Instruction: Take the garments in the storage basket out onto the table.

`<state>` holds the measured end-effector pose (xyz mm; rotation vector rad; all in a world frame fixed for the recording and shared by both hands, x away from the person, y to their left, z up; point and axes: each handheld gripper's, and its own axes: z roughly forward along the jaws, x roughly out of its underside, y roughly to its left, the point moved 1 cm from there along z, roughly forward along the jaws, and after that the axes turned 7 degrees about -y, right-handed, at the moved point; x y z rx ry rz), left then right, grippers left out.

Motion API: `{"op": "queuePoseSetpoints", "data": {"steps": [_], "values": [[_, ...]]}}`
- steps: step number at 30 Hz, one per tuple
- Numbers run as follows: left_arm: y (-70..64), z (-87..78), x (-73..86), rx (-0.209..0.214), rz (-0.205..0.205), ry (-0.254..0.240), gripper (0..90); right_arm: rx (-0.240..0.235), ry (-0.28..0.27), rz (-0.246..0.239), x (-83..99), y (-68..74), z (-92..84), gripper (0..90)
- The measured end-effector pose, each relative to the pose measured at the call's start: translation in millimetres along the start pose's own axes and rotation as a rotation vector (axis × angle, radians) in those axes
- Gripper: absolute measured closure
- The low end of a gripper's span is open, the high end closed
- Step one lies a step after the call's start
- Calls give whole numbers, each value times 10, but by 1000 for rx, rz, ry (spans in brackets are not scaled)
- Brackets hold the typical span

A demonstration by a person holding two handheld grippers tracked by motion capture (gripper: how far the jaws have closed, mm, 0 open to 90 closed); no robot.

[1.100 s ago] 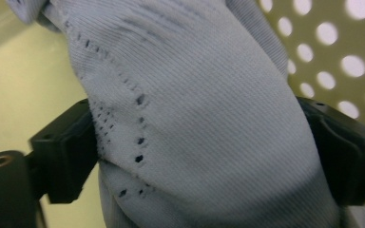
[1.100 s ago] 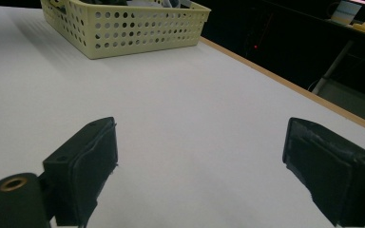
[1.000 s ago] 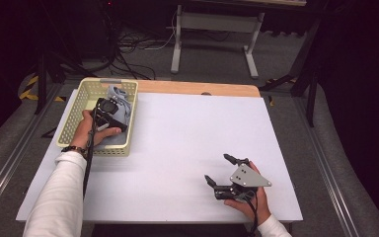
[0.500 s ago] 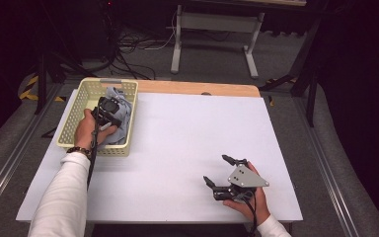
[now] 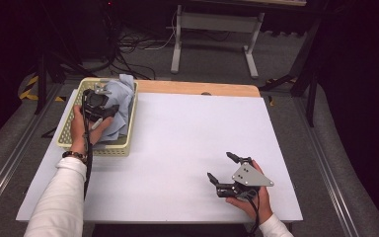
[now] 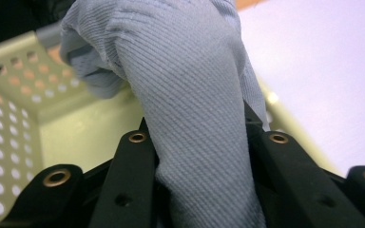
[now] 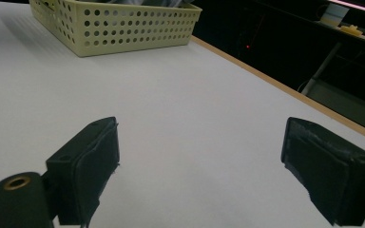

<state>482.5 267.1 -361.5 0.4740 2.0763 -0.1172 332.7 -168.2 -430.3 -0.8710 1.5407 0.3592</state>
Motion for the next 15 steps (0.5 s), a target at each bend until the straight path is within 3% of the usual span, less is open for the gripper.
{"op": "queuePoseSetpoints", "data": {"steps": [2, 3, 4, 5, 6, 8, 9, 10, 12, 15], "values": [[-46, -77, -34, 12, -7, -47, 697, 6, -2, 7, 1, -18, -9, 130], [-46, -77, -34, 12, -7, -47, 697, 6, -2, 7, 1, -18, -9, 130], [-82, -150, -75, 17, -6, -90, 697, 10, -2, 12, 2, -33, -16, 130], [-82, -150, -75, 17, -6, -90, 698, 11, -2, 14, 1, -38, -16, 131], [-118, -232, -122, 27, -17, -141, 699, 13, -2, 15, 1, -41, -17, 131], [-157, -315, -169, 50, -31, -191, 700, 17, -1, 15, 4, -44, -18, 131], [-157, -315, -169, 50, -31, -191, 701, 17, -1, 15, 4, -44, -18, 131], [-220, -390, -218, 63, -31, -229, 701, 16, 1, 15, 7, -47, -17, 131], [-262, -426, -243, 72, -32, -254, 702, 21, 2, 16, 11, -56, -15, 131], [-439, -541, -359, 138, -29, -325, 702, 29, 2, 19, 15, -77, -20, 131]]}}
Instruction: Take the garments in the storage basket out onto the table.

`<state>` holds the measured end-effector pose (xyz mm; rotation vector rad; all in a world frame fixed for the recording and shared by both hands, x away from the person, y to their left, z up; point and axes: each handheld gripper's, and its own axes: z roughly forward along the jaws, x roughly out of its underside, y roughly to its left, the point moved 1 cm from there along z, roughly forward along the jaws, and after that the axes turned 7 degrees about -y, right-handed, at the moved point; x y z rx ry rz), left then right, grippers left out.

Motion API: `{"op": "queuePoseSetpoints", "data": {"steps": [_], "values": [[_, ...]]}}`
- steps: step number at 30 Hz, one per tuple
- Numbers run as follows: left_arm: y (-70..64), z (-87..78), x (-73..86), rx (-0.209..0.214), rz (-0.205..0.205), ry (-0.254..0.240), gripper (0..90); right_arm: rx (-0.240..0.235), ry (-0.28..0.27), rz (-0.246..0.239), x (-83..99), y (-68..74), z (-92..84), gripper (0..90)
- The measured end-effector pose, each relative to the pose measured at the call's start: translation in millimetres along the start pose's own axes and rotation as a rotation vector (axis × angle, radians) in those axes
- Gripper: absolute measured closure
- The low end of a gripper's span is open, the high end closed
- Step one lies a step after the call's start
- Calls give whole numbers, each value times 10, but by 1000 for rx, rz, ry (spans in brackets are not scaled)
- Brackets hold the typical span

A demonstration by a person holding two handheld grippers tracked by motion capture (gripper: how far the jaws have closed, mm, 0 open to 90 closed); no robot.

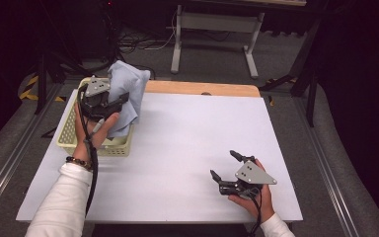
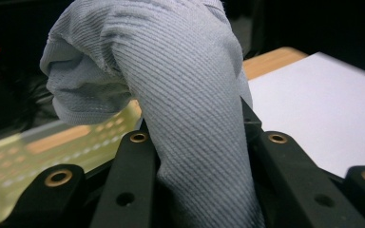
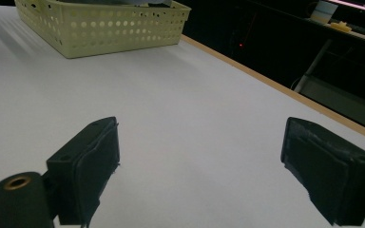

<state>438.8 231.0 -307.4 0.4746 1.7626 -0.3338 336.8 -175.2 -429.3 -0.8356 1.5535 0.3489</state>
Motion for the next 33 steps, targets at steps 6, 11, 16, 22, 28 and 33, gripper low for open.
{"op": "queuePoseSetpoints", "data": {"steps": [6, 11, 16, 22, 28, 33], "values": [[-344, 39, -118, 71, 40, -37, 701, 18, -4, 12, 4, -56, -26, 131], [-772, 182, -84, 207, 32, -45, 701, 46, -10, 19, 8, -124, -63, 131], [-1077, 316, 10, 296, 42, -29, 701, 63, -9, 33, 18, -181, -88, 131], [-1457, 505, 191, 406, 34, 5, 698, 71, -4, 34, 40, -209, -101, 131], [-1634, 643, 459, 452, 19, 62, 684, 74, 5, 42, 65, -227, -100, 131], [-1609, 688, 611, 438, -3, 90, 627, 72, 26, 49, 102, -224, -85, 135]]}}
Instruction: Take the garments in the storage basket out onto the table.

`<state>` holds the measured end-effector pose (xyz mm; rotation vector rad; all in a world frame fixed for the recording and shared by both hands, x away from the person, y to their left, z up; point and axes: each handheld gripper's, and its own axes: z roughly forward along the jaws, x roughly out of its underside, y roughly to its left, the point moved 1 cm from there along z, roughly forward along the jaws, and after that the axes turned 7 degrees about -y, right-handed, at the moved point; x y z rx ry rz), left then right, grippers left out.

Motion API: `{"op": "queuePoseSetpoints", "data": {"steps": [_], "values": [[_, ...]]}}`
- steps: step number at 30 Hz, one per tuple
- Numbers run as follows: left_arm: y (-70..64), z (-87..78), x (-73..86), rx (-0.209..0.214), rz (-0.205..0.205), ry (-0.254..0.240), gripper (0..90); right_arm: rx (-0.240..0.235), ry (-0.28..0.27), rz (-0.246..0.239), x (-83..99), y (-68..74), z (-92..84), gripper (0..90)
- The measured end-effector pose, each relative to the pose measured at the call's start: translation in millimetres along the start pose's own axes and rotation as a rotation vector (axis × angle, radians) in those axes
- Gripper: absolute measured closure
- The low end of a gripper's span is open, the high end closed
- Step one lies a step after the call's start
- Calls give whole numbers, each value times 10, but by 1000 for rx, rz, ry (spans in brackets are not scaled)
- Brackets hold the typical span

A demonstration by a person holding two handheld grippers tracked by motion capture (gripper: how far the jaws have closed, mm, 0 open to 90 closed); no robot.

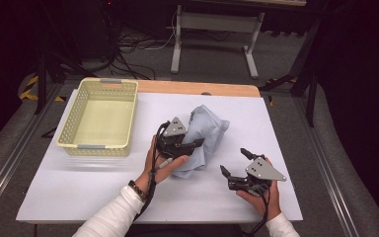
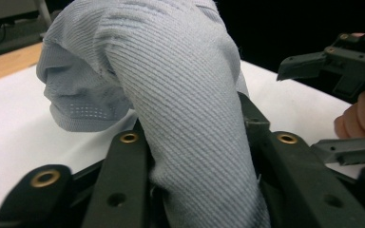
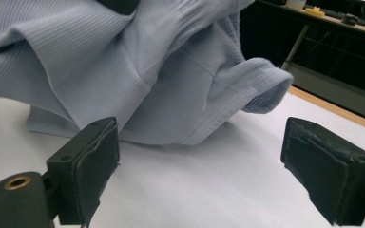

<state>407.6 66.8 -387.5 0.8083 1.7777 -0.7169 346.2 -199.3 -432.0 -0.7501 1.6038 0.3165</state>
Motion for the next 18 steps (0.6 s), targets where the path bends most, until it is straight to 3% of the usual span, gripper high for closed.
{"op": "queuePoseSetpoints", "data": {"steps": [3, 11, 14, 17, 18], "values": [[41, 2, 37, -3, -8, 7, 573, -1, 6, 7, 15, -6, -1, 138], [167, -127, 167, -72, -12, 19, 376, -14, 57, 42, 82, -36, 43, 190], [164, -198, 195, -96, 29, 33, 279, -22, 72, 48, 63, -43, 101, 236], [115, -314, 223, -117, 100, 26, 256, -38, 92, 52, 48, -51, 166, 261], [52, -385, 247, -122, 160, 22, 246, -60, 116, 62, 48, -62, 253, 299]]}}
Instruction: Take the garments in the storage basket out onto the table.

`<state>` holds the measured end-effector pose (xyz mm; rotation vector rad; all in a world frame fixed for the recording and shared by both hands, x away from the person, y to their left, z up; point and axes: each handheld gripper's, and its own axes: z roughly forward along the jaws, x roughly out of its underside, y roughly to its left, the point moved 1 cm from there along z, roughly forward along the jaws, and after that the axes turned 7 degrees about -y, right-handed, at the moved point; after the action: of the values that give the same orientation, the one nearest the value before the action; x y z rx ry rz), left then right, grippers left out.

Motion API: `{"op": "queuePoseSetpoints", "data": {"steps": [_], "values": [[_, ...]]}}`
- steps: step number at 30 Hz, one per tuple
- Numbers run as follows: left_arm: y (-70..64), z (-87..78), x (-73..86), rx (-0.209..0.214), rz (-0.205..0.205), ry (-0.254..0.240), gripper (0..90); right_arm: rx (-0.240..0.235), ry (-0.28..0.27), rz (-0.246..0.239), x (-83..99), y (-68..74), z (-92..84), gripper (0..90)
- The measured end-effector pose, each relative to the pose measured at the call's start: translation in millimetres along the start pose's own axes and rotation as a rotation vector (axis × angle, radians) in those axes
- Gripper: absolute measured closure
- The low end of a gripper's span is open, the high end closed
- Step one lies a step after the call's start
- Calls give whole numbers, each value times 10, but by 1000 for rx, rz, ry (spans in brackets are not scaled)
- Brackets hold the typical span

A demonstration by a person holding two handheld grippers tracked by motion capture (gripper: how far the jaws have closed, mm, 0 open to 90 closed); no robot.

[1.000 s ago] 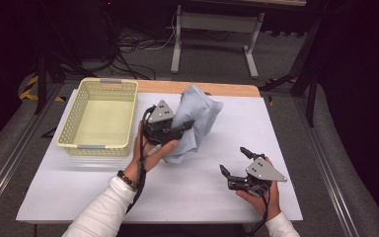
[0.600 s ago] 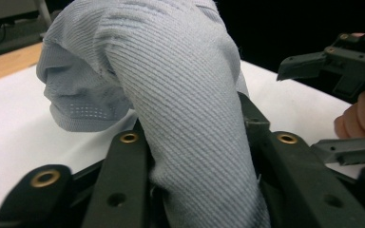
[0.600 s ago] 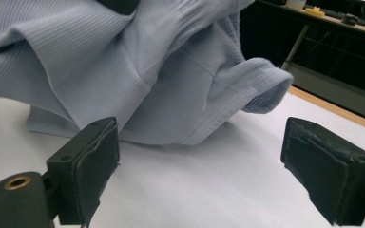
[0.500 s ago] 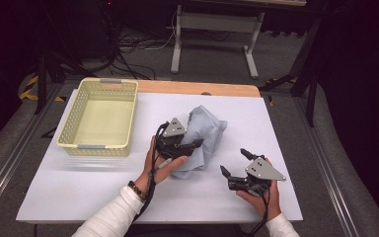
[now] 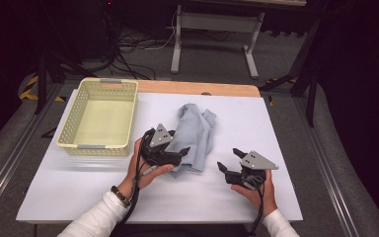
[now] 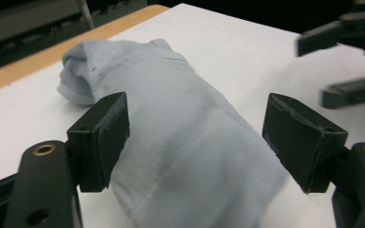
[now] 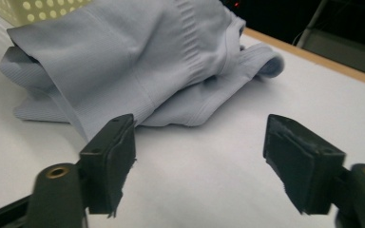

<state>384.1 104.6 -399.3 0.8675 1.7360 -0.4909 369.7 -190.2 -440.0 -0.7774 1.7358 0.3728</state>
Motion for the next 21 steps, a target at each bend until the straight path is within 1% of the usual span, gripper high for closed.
{"op": "queuePoseSetpoints", "data": {"steps": [1, 2, 3, 4, 5, 6, 7, 8, 9, 10, 11, 12, 13, 14, 15, 16, 17, 18, 19, 20, 21], "values": [[-37, -40, 16, -3, 30, -4, 242, -9, 19, 1, -1, -5, 46, 313], [-37, -40, 16, -3, 30, -4, 236, -9, 19, 1, -1, -5, 46, 313], [-75, -77, 37, -8, 61, -6, 230, -10, 57, -6, -4, -10, 141, 333], [-113, -108, 61, -2, 85, -8, 230, -16, 63, -3, -11, -13, 183, 359], [-151, -134, 87, 14, 100, -9, 229, -16, 63, -3, -11, -13, 183, 359], [-183, -158, 112, 19, 125, -7, 222, -26, 90, -14, -28, -22, 277, 383], [-215, -174, 137, 22, 139, -5, 221, -12, 100, -12, -35, -30, 327, 392], [-237, -184, 158, 30, 152, 5, 221, -12, 100, -12, -35, -30, 327, 392], [-259, -184, 177, 32, 169, 19, 221, -24, 106, 7, -41, -52, 375, 391], [-292, -164, 216, 17, 211, 43, 230, -30, 121, 44, -58, -85, 472, 369], [-292, -164, 216, 17, 211, 43, 255, -30, 121, 44, -58, -85, 472, 369], [-298, -142, 242, 18, 219, 57, 288, -28, 144, 70, -72, -111, 583, 345], [-299, -100, 278, 40, 221, 72, 308, -21, 150, 78, -75, -112, 614, 346], [-300, -75, 302, 38, 233, 84, 338, -10, 166, 71, -73, -117, 658, 348], [-300, -75, 302, 38, 233, 84, 358, -10, 166, 71, -73, -117, 658, 348], [-297, -13, 350, 47, 250, 110, 395, -6, 195, 82, -53, -130, 731, 348], [-297, -13, 350, 47, 250, 110, 426, -6, 195, 82, -53, -130, 731, 348], [-291, 15, 378, 47, 250, 123, 451, -5, 232, 122, -28, -157, 798, 351], [-275, 51, 403, 53, 245, 134, 451, -5, 232, 122, -28, -157, 798, 351], [-233, 100, 449, 75, 207, 149, 493, -10, 242, 157, -13, -183, 841, 380], [-233, 100, 449, 75, 207, 149, 534, -10, 242, 157, -13, -183, 841, 380]]}}
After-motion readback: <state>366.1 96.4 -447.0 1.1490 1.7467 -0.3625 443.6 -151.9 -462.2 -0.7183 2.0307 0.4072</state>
